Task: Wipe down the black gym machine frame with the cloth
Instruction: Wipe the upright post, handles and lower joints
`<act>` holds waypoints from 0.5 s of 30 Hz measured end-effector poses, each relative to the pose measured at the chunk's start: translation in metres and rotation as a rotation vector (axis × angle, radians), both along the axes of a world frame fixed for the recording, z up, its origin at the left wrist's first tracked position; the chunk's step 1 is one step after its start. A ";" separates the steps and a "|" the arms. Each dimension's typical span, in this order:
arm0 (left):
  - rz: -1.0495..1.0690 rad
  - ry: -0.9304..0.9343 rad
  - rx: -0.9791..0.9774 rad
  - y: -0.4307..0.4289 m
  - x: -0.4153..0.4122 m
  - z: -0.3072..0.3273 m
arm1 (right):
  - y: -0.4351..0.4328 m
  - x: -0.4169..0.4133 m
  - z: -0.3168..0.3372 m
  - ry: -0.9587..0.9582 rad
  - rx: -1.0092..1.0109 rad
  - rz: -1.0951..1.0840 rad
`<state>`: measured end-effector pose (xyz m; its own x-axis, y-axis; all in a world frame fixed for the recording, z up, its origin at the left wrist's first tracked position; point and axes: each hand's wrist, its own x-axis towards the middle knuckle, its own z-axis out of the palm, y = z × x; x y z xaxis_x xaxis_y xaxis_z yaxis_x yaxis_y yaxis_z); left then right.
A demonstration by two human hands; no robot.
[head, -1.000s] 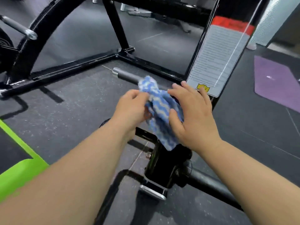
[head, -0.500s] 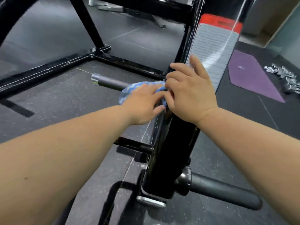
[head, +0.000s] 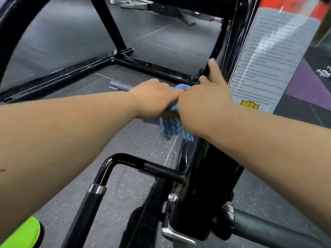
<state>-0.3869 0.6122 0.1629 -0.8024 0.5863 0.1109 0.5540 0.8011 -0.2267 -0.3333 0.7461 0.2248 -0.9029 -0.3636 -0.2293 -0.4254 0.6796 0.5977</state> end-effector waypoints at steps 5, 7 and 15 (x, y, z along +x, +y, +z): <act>-0.052 0.082 0.079 -0.040 -0.018 -0.013 | -0.014 -0.015 -0.007 -0.102 -0.073 0.002; -0.095 0.107 0.117 -0.057 -0.020 -0.016 | -0.021 -0.023 -0.013 -0.136 -0.153 0.022; -0.202 0.177 0.089 -0.090 -0.025 -0.015 | -0.045 -0.053 -0.025 -0.146 -0.452 0.098</act>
<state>-0.4115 0.5226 0.1475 -0.6337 0.7141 0.2976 0.6625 0.6995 -0.2678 -0.3867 0.7014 0.2003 -0.8294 -0.5381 -0.1504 -0.5582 0.8097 0.1810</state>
